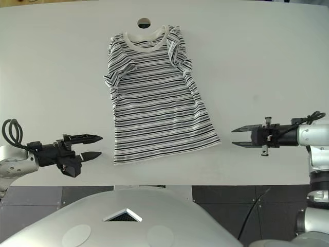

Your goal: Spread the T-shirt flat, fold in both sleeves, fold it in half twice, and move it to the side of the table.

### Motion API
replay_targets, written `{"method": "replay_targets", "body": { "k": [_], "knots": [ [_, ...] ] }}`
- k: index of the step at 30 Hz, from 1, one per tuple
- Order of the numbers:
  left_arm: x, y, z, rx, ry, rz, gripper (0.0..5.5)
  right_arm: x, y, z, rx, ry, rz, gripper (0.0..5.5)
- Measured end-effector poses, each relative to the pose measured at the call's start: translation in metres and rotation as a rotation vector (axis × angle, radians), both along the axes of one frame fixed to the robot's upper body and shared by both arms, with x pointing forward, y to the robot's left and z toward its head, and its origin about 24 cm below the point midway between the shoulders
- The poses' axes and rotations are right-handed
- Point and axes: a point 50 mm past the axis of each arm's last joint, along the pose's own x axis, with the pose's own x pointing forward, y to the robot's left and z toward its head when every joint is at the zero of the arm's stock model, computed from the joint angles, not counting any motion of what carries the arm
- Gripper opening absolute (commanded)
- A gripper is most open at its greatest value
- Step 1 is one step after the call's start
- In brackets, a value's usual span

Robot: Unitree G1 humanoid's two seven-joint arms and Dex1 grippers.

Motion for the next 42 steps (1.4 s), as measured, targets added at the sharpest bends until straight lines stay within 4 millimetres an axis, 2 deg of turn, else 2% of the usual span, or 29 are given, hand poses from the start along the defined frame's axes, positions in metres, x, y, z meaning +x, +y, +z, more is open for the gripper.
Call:
{"method": "replay_targets", "body": {
  "k": [2,5,10,13,17,22,27,33,36,39,42],
  "knots": [
    [0.002,-0.004,-0.001,-0.01,-0.009,-0.015,3.52,0.001,0.007,0.001,-0.02,-0.088,0.107,2.09],
    [0.006,-0.013,0.0,-0.005,-0.024,-0.063,3.52,-0.001,0.017,-0.003,-0.005,-0.145,0.181,2.09],
    [0.008,-0.035,-0.003,-0.035,-0.013,-0.103,3.52,-0.002,0.034,-0.009,0.043,-0.189,0.237,2.09],
    [0.01,-0.048,-0.006,-0.056,0.0,-0.12,2.99,0.0,0.041,-0.012,0.074,-0.203,0.249,2.09],
    [0.011,-0.059,-0.011,-0.064,0.016,-0.144,2.15,0.001,0.047,-0.017,0.103,-0.205,0.255,1.24],
    [0.012,-0.062,-0.015,-0.058,0.038,-0.156,1.25,-0.001,0.049,-0.022,0.112,-0.185,0.257,0.19],
    [0.011,-0.064,-0.019,-0.046,0.05,-0.174,0.13,0.0,0.049,-0.023,0.123,-0.174,0.251,0.1],
    [0.013,-0.065,-0.018,-0.022,0.049,-0.205,0.11,-0.001,0.05,-0.024,0.146,-0.149,0.227,0.1],
    [0.016,-0.068,-0.012,-0.097,0.256,-0.067,0.11,-0.002,0.049,-0.021,0.198,0.016,0.099,0.1],
    [0.013,-0.07,0.005,-0.188,0.517,0.007,0.11,-0.016,0.05,-0.018,0.282,0.306,-0.013,0.1],
    [-0.001,-0.061,0.025,-0.205,0.886,-0.017,0.11,-0.03,0.057,0.006,0.422,0.625,-0.042,0.1]
  ]
}}
